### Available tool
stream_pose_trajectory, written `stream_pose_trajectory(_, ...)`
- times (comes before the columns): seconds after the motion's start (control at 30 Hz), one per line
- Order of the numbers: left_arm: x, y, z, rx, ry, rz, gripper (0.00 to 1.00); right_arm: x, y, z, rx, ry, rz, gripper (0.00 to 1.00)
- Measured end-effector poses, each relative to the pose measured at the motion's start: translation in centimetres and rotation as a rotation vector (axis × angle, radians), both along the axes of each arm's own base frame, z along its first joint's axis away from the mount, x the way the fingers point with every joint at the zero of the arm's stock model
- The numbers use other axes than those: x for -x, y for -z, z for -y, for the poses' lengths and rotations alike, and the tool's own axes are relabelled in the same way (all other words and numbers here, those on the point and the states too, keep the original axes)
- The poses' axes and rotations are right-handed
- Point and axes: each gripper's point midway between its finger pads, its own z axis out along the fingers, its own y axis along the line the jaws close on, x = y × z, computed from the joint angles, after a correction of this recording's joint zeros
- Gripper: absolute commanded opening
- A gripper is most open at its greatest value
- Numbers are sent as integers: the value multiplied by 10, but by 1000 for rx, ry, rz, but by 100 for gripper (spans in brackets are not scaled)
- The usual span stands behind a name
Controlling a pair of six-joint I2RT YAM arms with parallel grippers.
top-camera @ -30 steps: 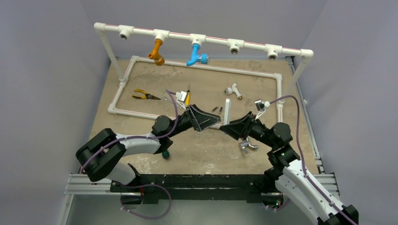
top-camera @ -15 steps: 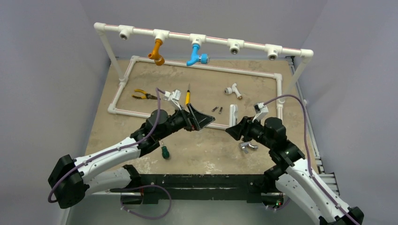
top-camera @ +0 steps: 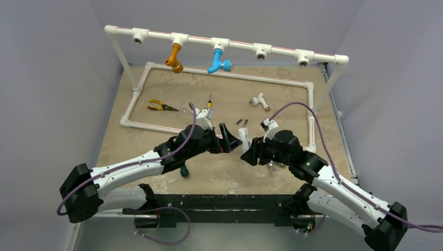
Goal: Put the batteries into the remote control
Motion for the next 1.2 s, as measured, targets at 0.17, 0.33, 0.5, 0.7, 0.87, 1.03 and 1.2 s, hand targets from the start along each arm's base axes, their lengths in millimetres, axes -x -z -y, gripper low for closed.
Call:
stream_pose_trajectory(0.17,-3,0,1,-4,-14,4,96,13,11,-13,40,-75,-27,0)
stream_pose_trajectory(0.33,-3,-1,3,-4,-14,3,81,25,8,-27,48,-150,-17,0)
stream_pose_trajectory(0.5,-3,2,2,-10,-17,-8,59,31,-2,-36,34,-197,21,0)
stream_pose_trajectory(0.7,-3,5,2,-17,-17,-13,42,32,-6,-39,45,-215,62,0)
stream_pose_trajectory(0.87,-2,-3,6,17,-11,-9,8,28,-8,-35,71,-209,103,0)
stream_pose_trajectory(1.03,-2,-13,12,77,-8,-9,0,21,-15,-27,105,-198,189,11)
stream_pose_trajectory(1.2,0,-20,16,156,11,12,0,20,-24,-18,114,-196,249,45)
